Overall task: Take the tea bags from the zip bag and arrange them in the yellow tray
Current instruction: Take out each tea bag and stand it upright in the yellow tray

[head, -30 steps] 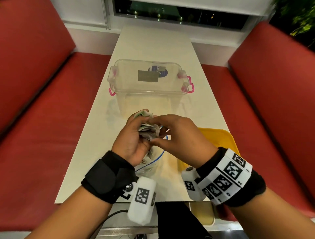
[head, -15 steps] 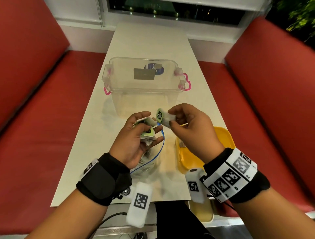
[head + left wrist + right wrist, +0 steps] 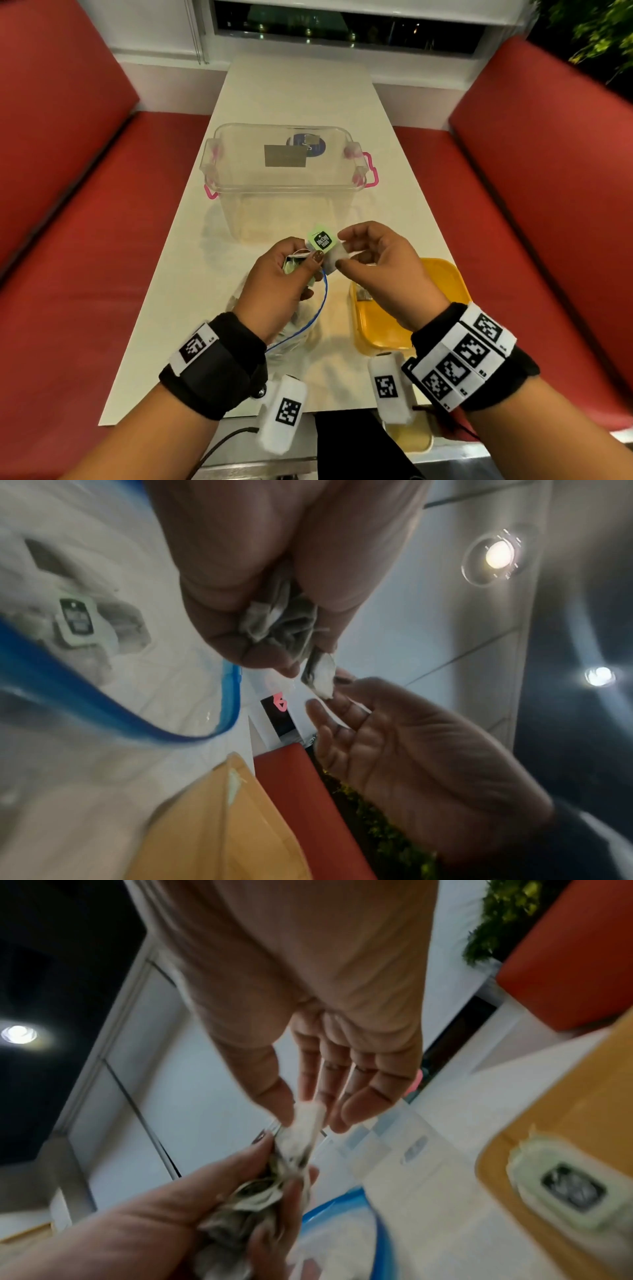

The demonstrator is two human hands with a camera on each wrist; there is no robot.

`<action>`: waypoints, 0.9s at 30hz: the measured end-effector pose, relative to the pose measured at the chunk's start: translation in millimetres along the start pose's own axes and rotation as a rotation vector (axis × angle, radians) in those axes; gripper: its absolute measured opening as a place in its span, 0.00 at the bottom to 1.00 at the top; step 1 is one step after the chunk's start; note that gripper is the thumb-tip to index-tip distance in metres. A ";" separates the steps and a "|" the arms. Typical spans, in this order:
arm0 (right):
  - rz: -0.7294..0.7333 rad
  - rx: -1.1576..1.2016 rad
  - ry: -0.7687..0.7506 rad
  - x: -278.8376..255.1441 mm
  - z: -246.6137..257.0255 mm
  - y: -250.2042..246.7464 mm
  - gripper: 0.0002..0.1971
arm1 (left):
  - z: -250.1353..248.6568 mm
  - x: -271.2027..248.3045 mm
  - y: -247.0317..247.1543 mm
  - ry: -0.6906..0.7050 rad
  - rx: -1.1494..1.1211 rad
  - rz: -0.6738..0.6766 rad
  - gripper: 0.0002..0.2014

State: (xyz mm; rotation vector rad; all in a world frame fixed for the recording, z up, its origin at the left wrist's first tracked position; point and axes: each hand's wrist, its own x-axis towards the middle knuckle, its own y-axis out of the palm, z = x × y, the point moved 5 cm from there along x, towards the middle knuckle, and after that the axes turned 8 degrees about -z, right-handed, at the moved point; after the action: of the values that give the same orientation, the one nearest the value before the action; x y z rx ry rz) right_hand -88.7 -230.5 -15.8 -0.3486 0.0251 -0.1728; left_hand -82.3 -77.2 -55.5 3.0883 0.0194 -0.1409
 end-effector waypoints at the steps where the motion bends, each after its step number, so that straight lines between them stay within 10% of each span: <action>1: 0.011 -0.072 -0.054 1.4 2.5 -2.7 0.15 | 0.6 2.0 -1.0 0.040 0.092 -0.003 0.02; 7: 0.110 -0.362 -0.235 11.0 18.0 -12.0 0.05 | -13.4 3.2 9.9 0.357 0.641 0.125 0.06; 20: 0.097 -0.062 -0.040 19.3 -3.4 -46.7 0.04 | -0.8 7.8 17.8 0.262 0.512 0.128 0.05; 27: 0.105 -0.314 -0.149 23.7 0.5 -58.8 0.04 | 3.8 11.4 29.7 0.256 0.514 0.155 0.06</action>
State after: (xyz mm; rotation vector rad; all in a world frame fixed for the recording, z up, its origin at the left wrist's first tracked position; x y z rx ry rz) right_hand -75.0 -288.8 4.9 -0.6714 -0.0777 -0.0371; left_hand -70.9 -107.0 -58.8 3.5734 -0.2897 0.3047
